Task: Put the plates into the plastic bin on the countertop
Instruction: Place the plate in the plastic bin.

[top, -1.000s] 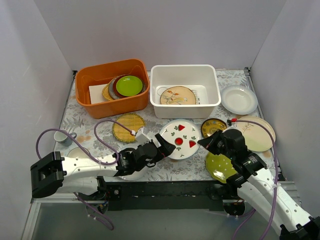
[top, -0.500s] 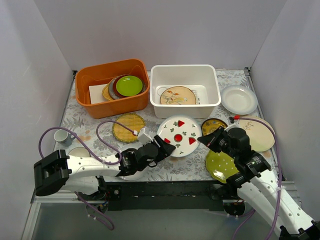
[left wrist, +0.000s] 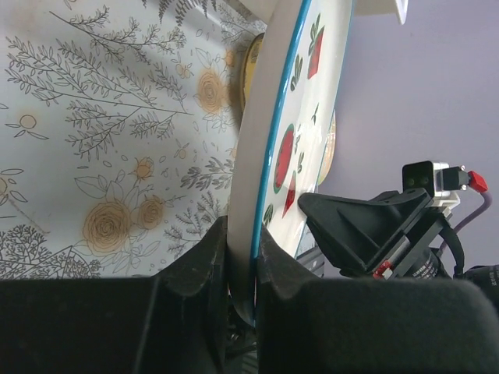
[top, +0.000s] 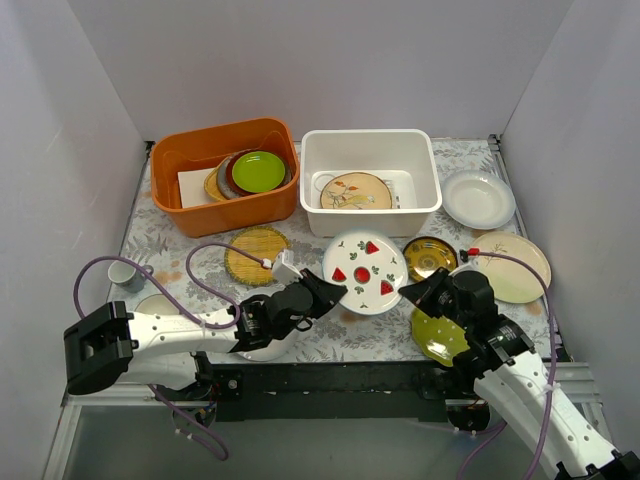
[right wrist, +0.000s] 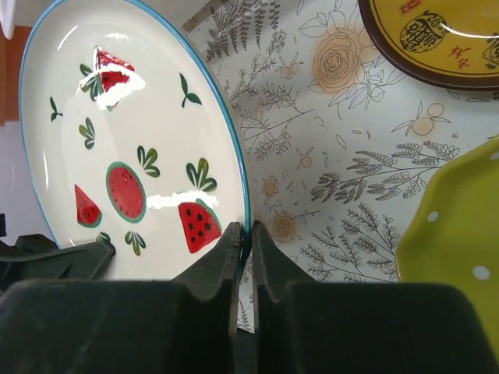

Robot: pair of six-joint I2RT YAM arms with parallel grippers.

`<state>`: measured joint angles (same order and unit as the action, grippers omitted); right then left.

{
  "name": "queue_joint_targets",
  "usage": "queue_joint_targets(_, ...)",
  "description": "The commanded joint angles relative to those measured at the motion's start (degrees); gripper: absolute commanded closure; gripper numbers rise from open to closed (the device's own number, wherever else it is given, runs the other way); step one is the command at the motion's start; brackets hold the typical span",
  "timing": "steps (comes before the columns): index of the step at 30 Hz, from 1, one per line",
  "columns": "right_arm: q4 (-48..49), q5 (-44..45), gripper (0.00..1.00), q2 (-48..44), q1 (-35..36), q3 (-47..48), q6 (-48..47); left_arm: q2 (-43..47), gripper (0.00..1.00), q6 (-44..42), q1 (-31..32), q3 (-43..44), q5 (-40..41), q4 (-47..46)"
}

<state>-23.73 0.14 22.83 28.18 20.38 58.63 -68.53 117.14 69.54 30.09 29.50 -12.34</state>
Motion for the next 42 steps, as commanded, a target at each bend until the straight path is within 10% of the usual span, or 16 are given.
queue_joint_targets(1,14.49,-9.19,0.78,-2.96,1.35,-1.3,1.84,-0.11,1.0,3.0,0.42,1.47,-0.67,0.91)
queue_joint_targets(10,17.22,-8.75,0.42,-5.87,1.35,-5.96,4.65,3.4,1.0,3.44,0.77,0.24,-0.67,0.91)
queue_joint_targets(24,26.1,-10.6,0.4,-6.31,1.35,-15.46,10.19,7.62,1.0,2.65,3.5,0.59,0.38,0.47)
queue_joint_targets(28,30.13,-10.78,0.49,-6.48,1.26,-17.3,11.15,8.77,1.0,2.39,3.76,0.59,0.12,0.3)
queue_joint_targets(34,34.1,-11.92,0.95,-6.92,1.35,-18.98,12.38,9.21,1.0,3.53,3.94,-0.73,-0.58,0.3)
queue_joint_targets(39,33.48,-11.57,0.99,-8.68,1.35,-18.8,12.21,9.12,1.0,4.15,4.03,-1.35,-1.02,1.35)
queue_joint_targets(42,31.55,-11.13,0.99,-9.03,1.35,-17.66,11.6,10.08,0.82,4.15,4.2,-1.35,-0.32,3.81)
